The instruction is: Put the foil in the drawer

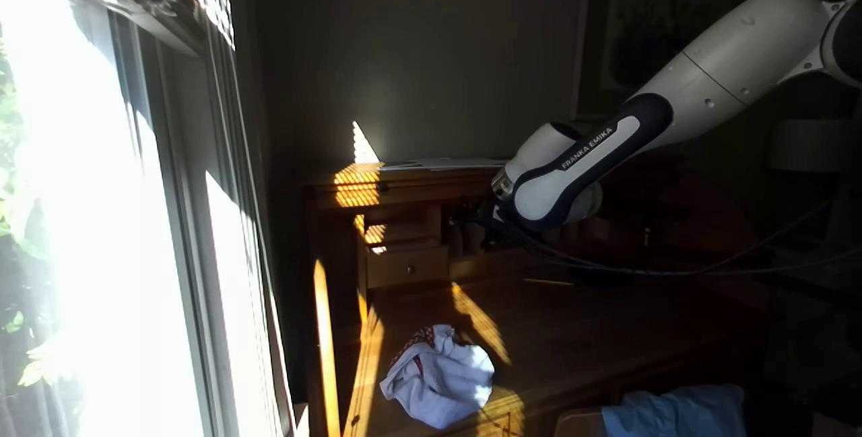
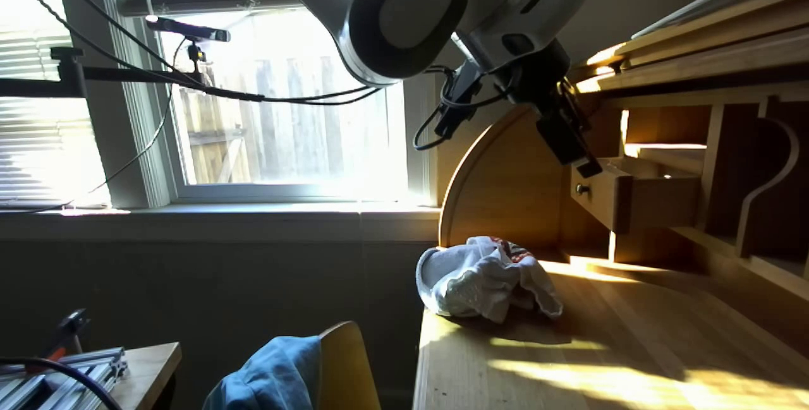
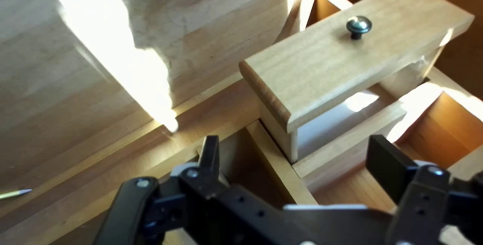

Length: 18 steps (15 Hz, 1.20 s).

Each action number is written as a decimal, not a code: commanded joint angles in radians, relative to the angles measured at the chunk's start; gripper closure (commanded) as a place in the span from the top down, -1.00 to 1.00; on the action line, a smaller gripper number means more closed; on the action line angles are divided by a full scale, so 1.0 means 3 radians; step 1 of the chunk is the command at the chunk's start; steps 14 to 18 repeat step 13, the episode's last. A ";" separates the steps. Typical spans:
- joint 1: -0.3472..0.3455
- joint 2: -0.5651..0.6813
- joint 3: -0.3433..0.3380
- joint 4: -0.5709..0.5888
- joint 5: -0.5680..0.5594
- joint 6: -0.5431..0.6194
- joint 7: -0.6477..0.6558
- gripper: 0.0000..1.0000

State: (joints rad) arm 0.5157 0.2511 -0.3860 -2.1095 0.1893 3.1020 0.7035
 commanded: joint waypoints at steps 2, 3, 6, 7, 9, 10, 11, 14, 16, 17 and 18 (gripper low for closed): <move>0.0265 -0.0244 -0.0204 -0.0179 -0.0158 -0.0444 0.0133 1.00; 0.0301 -0.0255 -0.0226 -0.0184 -0.0175 -0.0507 0.0134 1.00; 0.0362 -0.0285 -0.0247 -0.0187 -0.0208 -0.0707 0.0095 1.00; 0.0291 -0.0123 -0.0194 -0.0066 -0.0089 -0.0555 0.0028 1.00; 0.0311 -0.0138 -0.0197 -0.0077 -0.0099 -0.0621 0.0028 1.00; 0.0312 -0.0145 -0.0198 -0.0080 -0.0103 -0.0632 0.0028 1.00; 0.0312 -0.0152 -0.0199 -0.0085 -0.0105 -0.0638 0.0028 1.00; 0.0312 -0.0161 -0.0201 -0.0096 -0.0108 -0.0638 0.0028 1.00; 0.0312 -0.0161 -0.0201 -0.0096 -0.0108 -0.0638 0.0028 1.00; 0.0312 -0.0161 -0.0201 -0.0096 -0.0108 -0.0638 0.0028 1.00; 0.0312 -0.0161 -0.0201 -0.0096 -0.0108 -0.0638 0.0028 1.00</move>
